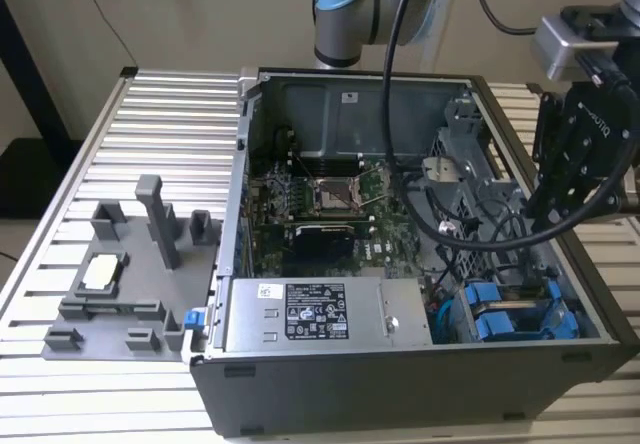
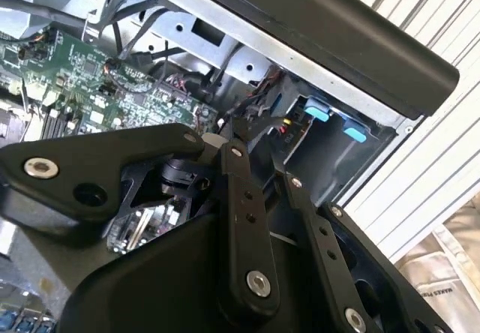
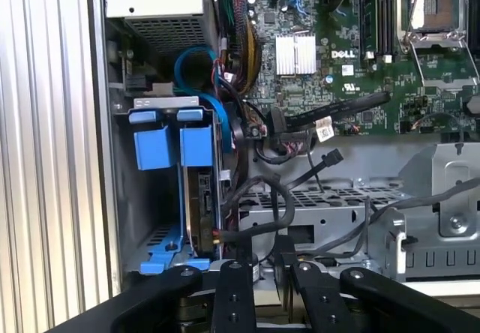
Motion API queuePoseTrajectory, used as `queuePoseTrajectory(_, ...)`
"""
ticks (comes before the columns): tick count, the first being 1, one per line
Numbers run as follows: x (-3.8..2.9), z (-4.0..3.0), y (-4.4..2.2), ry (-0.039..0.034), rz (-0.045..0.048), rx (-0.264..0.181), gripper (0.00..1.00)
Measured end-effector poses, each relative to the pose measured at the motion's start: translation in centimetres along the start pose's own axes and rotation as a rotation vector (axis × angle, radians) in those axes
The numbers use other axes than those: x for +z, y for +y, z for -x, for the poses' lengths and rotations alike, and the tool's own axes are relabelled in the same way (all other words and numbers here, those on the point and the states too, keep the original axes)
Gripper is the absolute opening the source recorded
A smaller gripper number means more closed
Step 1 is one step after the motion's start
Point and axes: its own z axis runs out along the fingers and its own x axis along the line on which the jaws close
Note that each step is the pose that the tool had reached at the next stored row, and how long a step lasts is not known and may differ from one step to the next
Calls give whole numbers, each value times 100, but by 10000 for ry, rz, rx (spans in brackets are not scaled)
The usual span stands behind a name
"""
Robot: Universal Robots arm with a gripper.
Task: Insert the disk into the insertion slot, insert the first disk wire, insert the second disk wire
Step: 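Insert the first disk wire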
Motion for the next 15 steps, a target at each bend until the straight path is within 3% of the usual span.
queuePoseTrajectory(5,1,2,69,0,-1,-1,27)
queuePoseTrajectory(15,2,17,284,-1,-35,0,27)
